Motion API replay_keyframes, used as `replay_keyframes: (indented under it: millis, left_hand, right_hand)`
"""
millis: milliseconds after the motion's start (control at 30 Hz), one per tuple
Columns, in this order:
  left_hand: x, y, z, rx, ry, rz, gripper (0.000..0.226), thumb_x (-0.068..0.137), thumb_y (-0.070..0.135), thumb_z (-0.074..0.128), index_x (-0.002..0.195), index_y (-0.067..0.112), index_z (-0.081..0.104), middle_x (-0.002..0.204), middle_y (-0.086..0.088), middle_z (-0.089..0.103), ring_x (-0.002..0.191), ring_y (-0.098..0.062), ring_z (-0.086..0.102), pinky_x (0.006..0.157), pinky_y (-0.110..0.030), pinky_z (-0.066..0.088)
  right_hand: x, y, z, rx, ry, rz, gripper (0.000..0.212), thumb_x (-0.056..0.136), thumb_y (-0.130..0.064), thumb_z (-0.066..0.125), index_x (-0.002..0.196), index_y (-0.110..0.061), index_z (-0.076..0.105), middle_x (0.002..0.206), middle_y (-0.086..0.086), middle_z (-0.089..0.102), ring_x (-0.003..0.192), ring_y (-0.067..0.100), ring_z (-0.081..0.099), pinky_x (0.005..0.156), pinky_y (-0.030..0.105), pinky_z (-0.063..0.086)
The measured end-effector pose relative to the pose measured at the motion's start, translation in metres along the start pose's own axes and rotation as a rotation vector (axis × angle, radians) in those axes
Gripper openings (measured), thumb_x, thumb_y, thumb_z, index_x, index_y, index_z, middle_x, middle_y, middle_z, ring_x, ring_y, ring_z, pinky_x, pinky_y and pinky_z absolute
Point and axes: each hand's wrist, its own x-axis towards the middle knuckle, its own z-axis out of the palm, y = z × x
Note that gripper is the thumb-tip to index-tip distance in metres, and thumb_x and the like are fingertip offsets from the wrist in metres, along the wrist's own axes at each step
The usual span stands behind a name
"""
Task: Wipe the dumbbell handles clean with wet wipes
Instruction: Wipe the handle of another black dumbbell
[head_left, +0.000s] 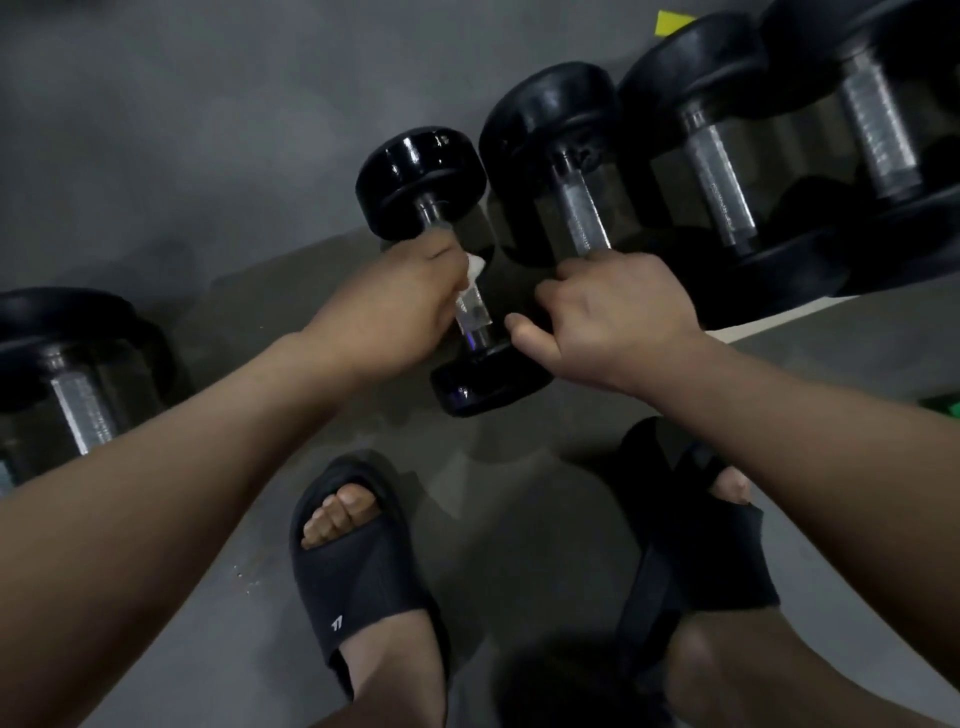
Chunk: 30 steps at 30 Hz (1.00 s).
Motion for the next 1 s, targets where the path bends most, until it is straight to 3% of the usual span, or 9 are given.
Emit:
replay_keyframes:
  millis: [167, 267, 333, 533, 600, 733, 800, 900, 1000]
  left_hand:
    - [-0.02, -0.005, 0.01, -0.073, 0.053, -0.176, 0.034, 0.091, 0.014, 0.065, 0.125, 0.014, 0.062, 0.117, -0.01, 0.06, 0.094, -0.028, 0.063, 0.082, -0.033, 0.048]
    - [-0.021, -0.001, 0.018, -0.201, 0.181, -0.27, 0.03, 0.09, 0.014, 0.071, 0.12, 0.01, 0.07, 0.111, -0.008, 0.064, 0.094, -0.017, 0.061, 0.083, -0.006, 0.036]
    - [-0.019, 0.005, 0.019, -0.279, 0.265, -0.315, 0.029, 0.091, 0.013, 0.072, 0.119, 0.007, 0.072, 0.109, -0.004, 0.062, 0.092, -0.006, 0.056, 0.083, 0.001, 0.034]
    - [-0.004, 0.008, 0.014, -0.227, 0.293, -0.36, 0.034, 0.095, 0.016, 0.066, 0.128, 0.008, 0.065, 0.121, -0.007, 0.059, 0.1, -0.006, 0.052, 0.084, 0.002, 0.031]
    - [-0.002, 0.006, 0.016, -0.11, 0.242, -0.297, 0.031, 0.097, 0.017, 0.062, 0.127, 0.007, 0.066, 0.121, -0.008, 0.057, 0.101, -0.014, 0.057, 0.086, -0.007, 0.035]
    - [-0.008, 0.011, 0.028, 0.014, 0.204, -0.222, 0.01, 0.096, 0.041, 0.058, 0.092, 0.033, 0.063, 0.099, 0.003, 0.064, 0.092, -0.011, 0.063, 0.091, -0.038, 0.051]
    - [-0.01, 0.012, 0.03, 0.075, 0.154, -0.155, 0.018, 0.096, 0.049, 0.055, 0.089, 0.032, 0.059, 0.102, 0.009, 0.059, 0.095, -0.007, 0.059, 0.09, -0.037, 0.049]
    - [0.001, 0.004, 0.021, 0.081, 0.19, -0.133, 0.016, 0.102, 0.038, 0.049, 0.103, 0.026, 0.059, 0.107, 0.008, 0.053, 0.098, -0.007, 0.053, 0.078, -0.026, 0.039]
    - [0.012, -0.014, 0.019, 0.164, 0.118, -0.118, 0.039, 0.104, 0.017, 0.04, 0.141, 0.016, 0.05, 0.137, -0.006, 0.048, 0.124, -0.021, 0.042, 0.091, -0.022, 0.031]
  right_hand:
    - [-0.002, 0.002, 0.0, -0.005, 0.022, -0.02, 0.071, 0.09, -0.07, 0.021, 0.092, -0.021, 0.072, 0.088, 0.005, 0.064, 0.09, 0.031, 0.062, 0.064, 0.033, 0.03]
    - [-0.002, 0.001, -0.001, -0.001, 0.025, -0.014, 0.066, 0.092, -0.069, 0.028, 0.094, -0.02, 0.073, 0.088, 0.006, 0.064, 0.091, 0.032, 0.062, 0.065, 0.033, 0.03]
    - [-0.002, 0.0, -0.001, 0.004, 0.026, -0.008, 0.065, 0.092, -0.068, 0.029, 0.095, -0.02, 0.073, 0.089, 0.006, 0.064, 0.092, 0.031, 0.062, 0.065, 0.033, 0.03]
    - [-0.002, 0.0, -0.002, 0.0, 0.029, 0.003, 0.066, 0.091, -0.069, 0.028, 0.094, -0.021, 0.073, 0.089, 0.005, 0.064, 0.091, 0.031, 0.062, 0.065, 0.033, 0.031]
    - [-0.002, 0.0, -0.002, 0.002, 0.027, 0.003, 0.065, 0.091, -0.069, 0.028, 0.094, -0.021, 0.073, 0.089, 0.005, 0.064, 0.092, 0.031, 0.062, 0.065, 0.033, 0.031]
    - [-0.001, 0.0, -0.002, 0.003, 0.026, 0.015, 0.065, 0.091, -0.069, 0.029, 0.092, -0.02, 0.073, 0.088, 0.006, 0.064, 0.091, 0.031, 0.063, 0.064, 0.033, 0.031]
    - [-0.001, 0.0, -0.002, 0.007, 0.027, 0.018, 0.065, 0.09, -0.069, 0.03, 0.092, -0.02, 0.073, 0.087, 0.006, 0.064, 0.09, 0.031, 0.063, 0.064, 0.033, 0.031]
    - [-0.001, -0.001, -0.002, 0.006, 0.016, 0.019, 0.065, 0.091, -0.069, 0.03, 0.093, -0.02, 0.073, 0.087, 0.006, 0.064, 0.09, 0.031, 0.062, 0.064, 0.033, 0.031]
    - [-0.002, -0.001, -0.003, 0.009, 0.017, 0.02, 0.065, 0.091, -0.068, 0.029, 0.093, -0.019, 0.073, 0.087, 0.006, 0.064, 0.091, 0.031, 0.062, 0.065, 0.033, 0.032]
